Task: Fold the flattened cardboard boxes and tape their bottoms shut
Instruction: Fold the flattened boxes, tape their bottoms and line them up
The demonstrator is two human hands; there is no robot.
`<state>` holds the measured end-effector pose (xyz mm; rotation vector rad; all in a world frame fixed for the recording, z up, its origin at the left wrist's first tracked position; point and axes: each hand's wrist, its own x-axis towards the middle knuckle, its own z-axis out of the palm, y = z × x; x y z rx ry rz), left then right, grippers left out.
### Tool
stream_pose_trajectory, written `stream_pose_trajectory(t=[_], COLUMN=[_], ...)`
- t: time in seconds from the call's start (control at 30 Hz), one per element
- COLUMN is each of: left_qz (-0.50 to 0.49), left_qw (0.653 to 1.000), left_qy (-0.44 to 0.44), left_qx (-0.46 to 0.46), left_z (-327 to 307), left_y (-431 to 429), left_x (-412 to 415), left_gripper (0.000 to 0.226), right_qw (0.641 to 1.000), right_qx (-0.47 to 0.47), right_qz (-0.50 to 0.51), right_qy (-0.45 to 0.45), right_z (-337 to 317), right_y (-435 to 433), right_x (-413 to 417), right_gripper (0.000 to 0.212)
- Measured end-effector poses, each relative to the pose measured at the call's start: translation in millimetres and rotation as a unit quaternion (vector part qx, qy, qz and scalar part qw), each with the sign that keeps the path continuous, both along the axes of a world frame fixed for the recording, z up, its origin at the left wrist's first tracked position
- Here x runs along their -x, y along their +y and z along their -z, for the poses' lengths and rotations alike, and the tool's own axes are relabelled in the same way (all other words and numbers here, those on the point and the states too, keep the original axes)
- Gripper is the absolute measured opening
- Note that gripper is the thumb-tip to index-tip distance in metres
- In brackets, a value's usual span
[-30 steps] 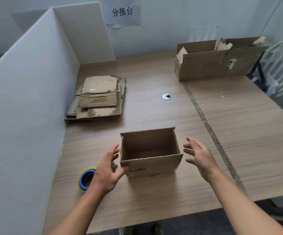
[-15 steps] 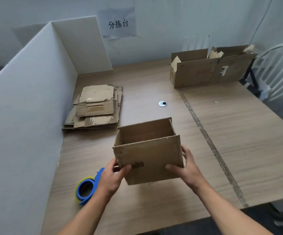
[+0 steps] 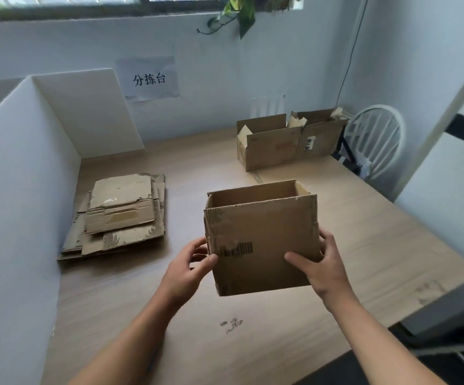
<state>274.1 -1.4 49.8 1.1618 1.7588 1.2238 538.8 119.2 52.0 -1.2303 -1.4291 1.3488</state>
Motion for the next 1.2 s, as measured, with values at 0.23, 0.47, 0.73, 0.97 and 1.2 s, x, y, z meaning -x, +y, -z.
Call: stream_pose_trajectory(t=[0.23, 0.47, 0.73, 0.97, 1.2], left_qz=[0.127, 0.235, 0.234, 0.199, 0.194], left_qw=[0.937, 0.812, 0.788, 0.788, 0.784], left_qy=[0.324, 0.534, 0.570, 0.579, 0.583], left_qx=[-0.006, 0.021, 0.027, 0.057, 0.091], left_z=[-21, -49, -55, -65, -54], left_y=[59, 145, 231, 295, 384], left_x=[-10, -81, -205, -244, -215], left_gripper=[0.042, 0.036, 0.037, 0.041, 0.042], right_qw=[0.992, 0.974, 0.976, 0.987, 0.990], right_qx=[-0.038, -0.041, -0.046, -0.033, -0.011], right_qz=[0.105, 0.206, 0.194, 0.141, 0.139], right_qy=[-0.059, -0.085, -0.083, -0.076, -0.033], right_z=[-12, -10, -15, -19, 2], right_y=[15, 42, 119, 214, 322], right_x=[-77, -174, -275, -304, -275], right_gripper=[0.079, 0.080, 0.082, 0.082, 0.075])
